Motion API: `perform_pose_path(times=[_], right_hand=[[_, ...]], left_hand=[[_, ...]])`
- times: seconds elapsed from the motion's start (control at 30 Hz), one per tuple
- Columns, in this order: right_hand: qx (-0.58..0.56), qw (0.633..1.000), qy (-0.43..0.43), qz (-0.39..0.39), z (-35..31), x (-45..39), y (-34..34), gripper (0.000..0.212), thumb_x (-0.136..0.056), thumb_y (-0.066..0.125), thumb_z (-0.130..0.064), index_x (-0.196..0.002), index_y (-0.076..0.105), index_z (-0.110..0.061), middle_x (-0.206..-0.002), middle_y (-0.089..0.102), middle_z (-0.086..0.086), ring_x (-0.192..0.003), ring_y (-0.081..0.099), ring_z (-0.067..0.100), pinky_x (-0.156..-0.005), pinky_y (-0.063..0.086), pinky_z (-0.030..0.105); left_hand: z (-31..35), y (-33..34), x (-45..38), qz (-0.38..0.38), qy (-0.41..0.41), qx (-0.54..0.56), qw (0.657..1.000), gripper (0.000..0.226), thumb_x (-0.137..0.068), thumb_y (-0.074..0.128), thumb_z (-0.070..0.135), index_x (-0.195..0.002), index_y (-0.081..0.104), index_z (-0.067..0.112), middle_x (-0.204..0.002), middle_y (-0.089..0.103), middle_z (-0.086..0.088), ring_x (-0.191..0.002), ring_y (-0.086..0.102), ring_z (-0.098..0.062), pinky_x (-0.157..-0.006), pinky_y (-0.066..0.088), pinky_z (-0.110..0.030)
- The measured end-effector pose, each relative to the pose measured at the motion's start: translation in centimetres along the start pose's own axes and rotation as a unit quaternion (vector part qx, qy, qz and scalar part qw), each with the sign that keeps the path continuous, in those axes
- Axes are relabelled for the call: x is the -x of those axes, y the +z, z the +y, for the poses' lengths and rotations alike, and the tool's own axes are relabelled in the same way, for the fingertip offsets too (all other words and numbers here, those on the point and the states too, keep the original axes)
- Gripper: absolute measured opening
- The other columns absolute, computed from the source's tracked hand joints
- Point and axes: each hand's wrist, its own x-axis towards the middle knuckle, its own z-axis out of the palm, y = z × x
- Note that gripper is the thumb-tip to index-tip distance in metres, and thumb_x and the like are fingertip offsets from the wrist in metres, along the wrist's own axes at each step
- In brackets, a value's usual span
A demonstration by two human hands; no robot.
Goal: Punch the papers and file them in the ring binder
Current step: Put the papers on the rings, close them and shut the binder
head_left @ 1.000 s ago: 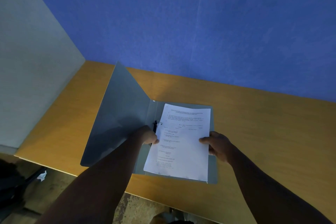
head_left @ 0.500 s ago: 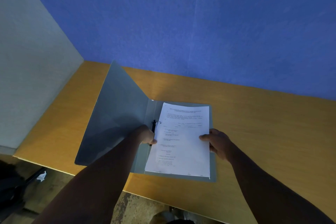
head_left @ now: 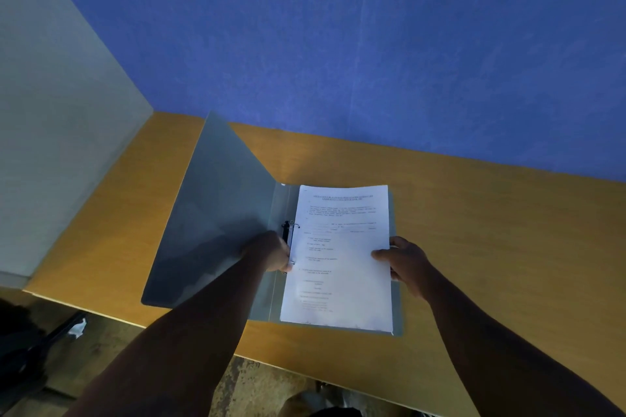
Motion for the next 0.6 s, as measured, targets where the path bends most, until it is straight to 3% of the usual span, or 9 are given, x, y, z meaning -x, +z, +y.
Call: perform_pose_path(times=[0.07,0.13,0.27,0.4,0.5,0.6], right_hand=[[0.009,1.0,-0.008,-0.002,-0.1,0.2,0.0,0.027,-0.085,0.07,-0.011,-0.111,0.062,-0.015,-0.107,0.07,0.003,-0.094,0.068,0.024,-0.072,0.057,0.033],[0.021,1.0,-0.014,-0.001,-0.1,0.2,0.2,0.028,-0.086,0.07,-0.012,-0.112,0.062,-0.015,-0.107,0.07,0.002,-0.094,0.068,0.024,-0.072,0.056,0.032],[0.055,0.998,-0.018,0.019,0.3,-0.2,0.7,0.025,-0.084,0.069,-0.011,-0.108,0.064,-0.014,-0.105,0.07,0.003,-0.091,0.068,0.023,-0.076,0.058,0.037],[0.095,0.994,-0.021,0.057,0.7,-0.8,1.2,0.017,-0.082,0.069,-0.012,-0.098,0.065,-0.016,-0.099,0.07,0.005,-0.09,0.069,0.025,-0.081,0.059,0.044],[0.122,0.989,-0.023,0.078,0.9,-1.0,1.5,0.019,-0.082,0.069,-0.014,-0.101,0.066,-0.016,-0.095,0.07,0.002,-0.087,0.068,0.024,-0.079,0.06,0.043],[0.153,0.984,-0.031,0.088,1.0,-1.0,1.6,0.017,-0.083,0.068,-0.016,-0.099,0.064,-0.02,-0.094,0.067,-0.001,-0.086,0.066,0.021,-0.076,0.06,0.038]], left_hand=[[-0.3,0.5,-0.3,0.001,0.002,-0.02,1.0,0.04,-0.08,0.077,0.024,-0.118,0.072,0.014,-0.115,0.072,-0.002,-0.104,0.067,-0.022,-0.093,0.055,-0.039],[-0.3,0.6,-0.3,0.012,0.014,-0.04,0.999,0.038,-0.079,0.076,0.021,-0.117,0.072,0.013,-0.112,0.073,-0.002,-0.1,0.069,-0.022,-0.09,0.057,-0.04],[0.0,0.1,-0.4,0.03,0.008,-0.026,0.999,0.026,-0.085,0.053,0.009,-0.103,0.071,0.005,-0.102,0.071,-0.011,-0.097,0.068,-0.027,-0.075,0.055,-0.031],[-0.3,-0.2,-1.0,0.075,-0.012,0.017,0.997,0.013,-0.076,0.05,0.02,-0.079,0.061,0.014,-0.094,0.07,-0.006,-0.086,0.067,-0.026,-0.061,0.043,-0.026],[-0.3,0.2,-1.2,0.152,-0.017,0.056,0.987,0.016,-0.082,0.057,0.03,-0.09,0.064,0.018,-0.105,0.07,-0.001,-0.094,0.067,-0.022,-0.065,0.044,-0.025],[0.0,0.8,-0.9,0.232,-0.033,0.12,0.965,0.04,-0.081,0.071,0.032,-0.114,0.055,0.016,-0.114,0.067,-0.001,-0.106,0.065,-0.023,-0.072,0.048,-0.03]])
